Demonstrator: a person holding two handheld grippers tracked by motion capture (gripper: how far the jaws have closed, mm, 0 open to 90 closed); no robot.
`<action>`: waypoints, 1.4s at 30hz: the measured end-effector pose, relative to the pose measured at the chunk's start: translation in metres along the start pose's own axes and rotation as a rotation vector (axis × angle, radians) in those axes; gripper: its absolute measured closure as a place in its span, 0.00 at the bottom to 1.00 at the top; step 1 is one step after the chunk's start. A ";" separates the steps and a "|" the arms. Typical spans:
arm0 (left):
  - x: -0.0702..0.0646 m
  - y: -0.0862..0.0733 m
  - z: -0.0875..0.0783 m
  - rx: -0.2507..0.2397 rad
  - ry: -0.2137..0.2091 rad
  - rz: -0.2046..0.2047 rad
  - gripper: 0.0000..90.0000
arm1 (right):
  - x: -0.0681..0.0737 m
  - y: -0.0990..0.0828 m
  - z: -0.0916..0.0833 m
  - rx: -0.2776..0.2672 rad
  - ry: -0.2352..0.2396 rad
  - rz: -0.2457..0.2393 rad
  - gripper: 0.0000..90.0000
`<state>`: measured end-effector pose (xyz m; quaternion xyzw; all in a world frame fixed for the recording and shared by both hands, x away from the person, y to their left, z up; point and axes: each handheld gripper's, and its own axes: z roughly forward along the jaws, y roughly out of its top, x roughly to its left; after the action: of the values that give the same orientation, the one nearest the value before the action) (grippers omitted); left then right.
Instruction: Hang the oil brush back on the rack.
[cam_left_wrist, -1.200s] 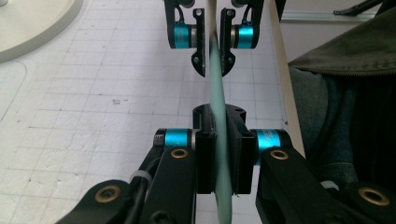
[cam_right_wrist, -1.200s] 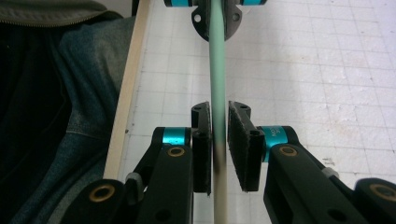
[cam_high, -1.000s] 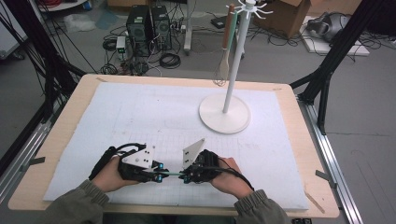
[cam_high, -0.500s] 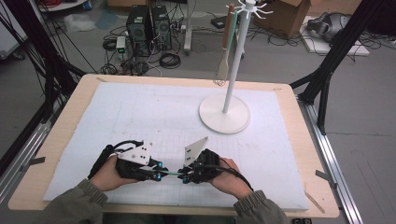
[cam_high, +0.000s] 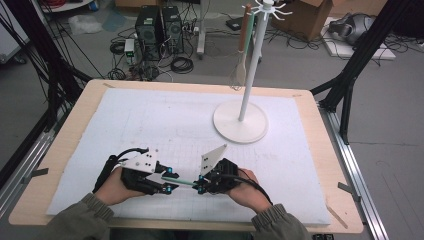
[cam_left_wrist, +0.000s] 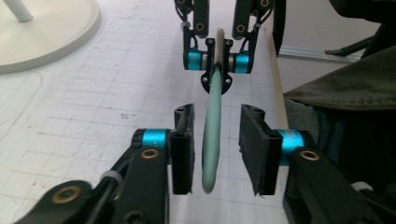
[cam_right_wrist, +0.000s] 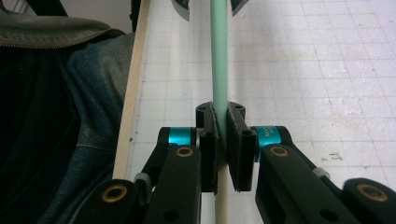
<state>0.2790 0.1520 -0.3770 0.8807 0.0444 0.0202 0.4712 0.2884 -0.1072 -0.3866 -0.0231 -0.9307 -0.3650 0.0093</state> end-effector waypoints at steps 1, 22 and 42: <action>0.001 0.000 -0.001 -0.004 0.003 -0.004 0.68 | 0.000 0.000 -0.001 0.001 -0.006 -0.001 0.94; 0.002 -0.014 -0.012 -0.052 0.080 -0.055 0.51 | -0.005 -0.010 -0.013 -0.095 -0.010 0.041 0.94; 0.002 -0.032 -0.027 -0.081 0.142 -0.107 0.45 | -0.010 -0.017 -0.025 -0.182 -0.038 0.081 0.94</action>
<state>0.2774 0.1926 -0.3888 0.8536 0.1240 0.0592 0.5025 0.2977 -0.1369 -0.3800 -0.0682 -0.8920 -0.4469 0.0044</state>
